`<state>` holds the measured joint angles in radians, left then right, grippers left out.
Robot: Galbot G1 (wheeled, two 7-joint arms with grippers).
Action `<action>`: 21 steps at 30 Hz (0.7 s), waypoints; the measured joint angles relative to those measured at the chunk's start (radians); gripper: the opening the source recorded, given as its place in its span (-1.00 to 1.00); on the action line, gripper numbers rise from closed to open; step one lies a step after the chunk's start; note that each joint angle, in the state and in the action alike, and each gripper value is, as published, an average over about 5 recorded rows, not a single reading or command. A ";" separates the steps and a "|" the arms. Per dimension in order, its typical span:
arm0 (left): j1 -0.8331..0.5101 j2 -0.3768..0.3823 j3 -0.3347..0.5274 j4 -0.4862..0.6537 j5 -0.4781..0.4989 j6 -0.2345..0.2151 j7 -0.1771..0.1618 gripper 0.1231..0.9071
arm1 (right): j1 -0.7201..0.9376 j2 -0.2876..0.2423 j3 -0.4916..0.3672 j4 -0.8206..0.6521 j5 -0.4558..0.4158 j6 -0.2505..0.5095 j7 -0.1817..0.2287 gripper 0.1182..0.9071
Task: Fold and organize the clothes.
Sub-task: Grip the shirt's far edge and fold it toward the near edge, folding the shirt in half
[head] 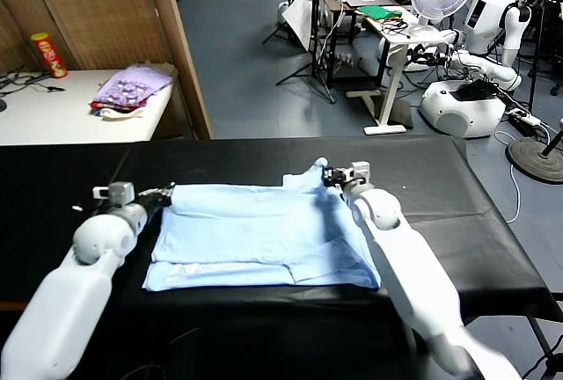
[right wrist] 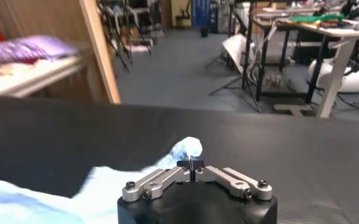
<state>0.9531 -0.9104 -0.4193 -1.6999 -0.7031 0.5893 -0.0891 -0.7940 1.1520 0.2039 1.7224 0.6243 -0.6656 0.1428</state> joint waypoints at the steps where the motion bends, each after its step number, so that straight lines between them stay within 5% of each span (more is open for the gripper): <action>1: 0.022 0.009 -0.010 -0.027 -0.001 0.001 -0.002 -0.99 | -0.018 -0.014 0.005 0.032 0.008 -0.018 0.009 -0.99; 9: 0.194 0.044 -0.108 -0.193 0.016 0.017 -0.024 -0.99 | -0.156 -0.076 0.044 0.194 0.014 -0.051 0.006 -0.99; 21: 0.439 0.036 -0.216 -0.304 0.102 0.001 0.012 -0.99 | -0.373 -0.083 0.102 0.283 -0.065 -0.055 -0.021 -0.95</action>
<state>1.3918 -0.8745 -0.6355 -2.0040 -0.6013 0.5904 -0.0767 -1.1670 1.0685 0.3061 2.0059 0.5598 -0.7209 0.1214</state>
